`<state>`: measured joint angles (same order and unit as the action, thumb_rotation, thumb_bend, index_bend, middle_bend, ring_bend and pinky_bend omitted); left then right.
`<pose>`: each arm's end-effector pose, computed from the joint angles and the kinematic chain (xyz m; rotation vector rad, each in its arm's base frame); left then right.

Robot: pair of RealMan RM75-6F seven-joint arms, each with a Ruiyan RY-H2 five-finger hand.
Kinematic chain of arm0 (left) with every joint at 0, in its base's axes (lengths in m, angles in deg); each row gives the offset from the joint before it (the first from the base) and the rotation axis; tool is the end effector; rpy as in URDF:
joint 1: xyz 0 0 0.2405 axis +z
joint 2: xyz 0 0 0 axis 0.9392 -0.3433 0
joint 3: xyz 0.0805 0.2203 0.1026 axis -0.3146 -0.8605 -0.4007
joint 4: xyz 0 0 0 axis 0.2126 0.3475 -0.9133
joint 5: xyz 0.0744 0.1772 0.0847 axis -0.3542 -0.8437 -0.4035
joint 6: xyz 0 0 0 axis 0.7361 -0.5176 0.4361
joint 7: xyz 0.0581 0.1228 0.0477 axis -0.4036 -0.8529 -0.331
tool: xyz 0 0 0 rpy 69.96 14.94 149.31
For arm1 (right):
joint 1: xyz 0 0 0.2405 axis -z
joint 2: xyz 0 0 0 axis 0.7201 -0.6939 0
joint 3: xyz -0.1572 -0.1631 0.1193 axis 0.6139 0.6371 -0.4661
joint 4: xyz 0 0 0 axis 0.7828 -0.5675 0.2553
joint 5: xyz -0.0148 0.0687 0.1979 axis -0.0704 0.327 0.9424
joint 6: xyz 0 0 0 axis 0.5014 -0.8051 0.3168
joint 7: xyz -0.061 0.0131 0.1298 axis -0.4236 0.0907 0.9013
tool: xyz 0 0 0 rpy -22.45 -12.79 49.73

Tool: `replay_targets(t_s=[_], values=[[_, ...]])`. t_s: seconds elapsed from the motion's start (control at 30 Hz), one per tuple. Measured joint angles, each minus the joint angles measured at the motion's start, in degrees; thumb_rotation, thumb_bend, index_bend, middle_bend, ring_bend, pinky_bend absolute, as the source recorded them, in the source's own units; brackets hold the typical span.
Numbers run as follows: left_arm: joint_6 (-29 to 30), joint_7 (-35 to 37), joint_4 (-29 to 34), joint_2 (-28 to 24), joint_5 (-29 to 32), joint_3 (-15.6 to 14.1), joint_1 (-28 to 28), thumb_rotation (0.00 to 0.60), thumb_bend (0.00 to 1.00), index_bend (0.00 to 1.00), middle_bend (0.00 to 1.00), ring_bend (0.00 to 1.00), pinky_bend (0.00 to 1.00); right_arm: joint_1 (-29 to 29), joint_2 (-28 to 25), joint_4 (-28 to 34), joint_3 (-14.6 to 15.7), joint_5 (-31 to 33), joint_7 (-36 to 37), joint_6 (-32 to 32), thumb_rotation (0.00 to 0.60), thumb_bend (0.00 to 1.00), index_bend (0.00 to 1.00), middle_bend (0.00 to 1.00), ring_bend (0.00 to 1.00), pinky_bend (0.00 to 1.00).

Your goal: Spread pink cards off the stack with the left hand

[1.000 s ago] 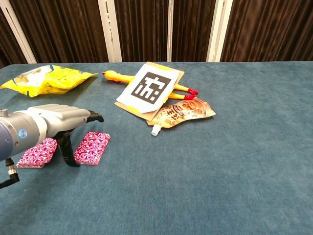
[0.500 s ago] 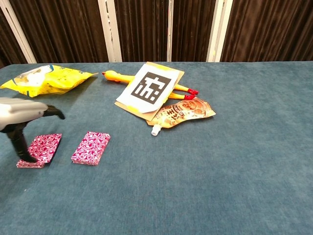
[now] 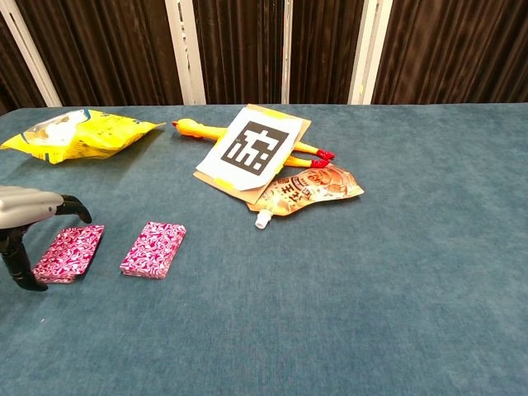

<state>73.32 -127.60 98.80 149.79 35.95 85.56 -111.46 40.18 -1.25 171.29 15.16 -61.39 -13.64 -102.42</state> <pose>-0.2177 0.2809 -0.0019 -1.7439 -1.0408 -0.2781 -0.3108 -0.1791 0.1514 1.4348 -1.0313 0.8068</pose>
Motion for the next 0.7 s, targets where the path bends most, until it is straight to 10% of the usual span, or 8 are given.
replay_targets(t_s=[0.7], values=[[0.31,3.26,-2.3,2.22,-2.81,0.87,1.06,0.6,0.46,0.39,0.0,0.0,0.0,0.02,-0.02,0.02,-0.01,-0.06,0.19,-0.07,0.6,0.36,0.0,0.0,0.0,0.02]])
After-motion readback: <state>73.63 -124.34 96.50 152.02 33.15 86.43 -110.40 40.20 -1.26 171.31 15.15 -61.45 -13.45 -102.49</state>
